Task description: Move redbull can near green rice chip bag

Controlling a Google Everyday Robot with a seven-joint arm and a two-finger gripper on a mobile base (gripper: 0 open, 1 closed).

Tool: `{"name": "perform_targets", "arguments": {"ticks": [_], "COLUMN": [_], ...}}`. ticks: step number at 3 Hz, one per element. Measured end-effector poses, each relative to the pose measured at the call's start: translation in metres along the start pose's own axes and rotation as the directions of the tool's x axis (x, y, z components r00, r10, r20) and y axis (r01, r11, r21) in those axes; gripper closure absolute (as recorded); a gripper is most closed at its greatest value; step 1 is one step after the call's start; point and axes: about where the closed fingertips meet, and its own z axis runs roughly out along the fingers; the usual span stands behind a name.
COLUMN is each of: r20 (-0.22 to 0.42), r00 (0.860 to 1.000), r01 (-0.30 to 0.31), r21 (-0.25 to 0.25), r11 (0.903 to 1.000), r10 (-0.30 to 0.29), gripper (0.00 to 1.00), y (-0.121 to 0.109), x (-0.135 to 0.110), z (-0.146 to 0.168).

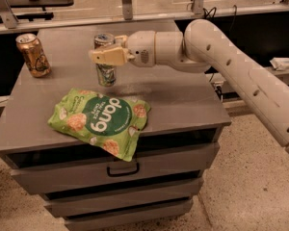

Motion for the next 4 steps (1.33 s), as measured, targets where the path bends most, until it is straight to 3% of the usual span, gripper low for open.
{"name": "perform_targets", "arguments": {"ticks": [1,4], "r20": [-0.020,-0.068], "r00": [1.000,0.997], "r01": [-0.005,0.030], "r21": [-0.035,-0.096], "r11": [0.9994,0.9950], "r10": [0.004,-0.037], "gripper": [0.84,0.15], "y": [0.016,0.029], "x": [0.011,0.036], "z": [0.008,0.013]}}
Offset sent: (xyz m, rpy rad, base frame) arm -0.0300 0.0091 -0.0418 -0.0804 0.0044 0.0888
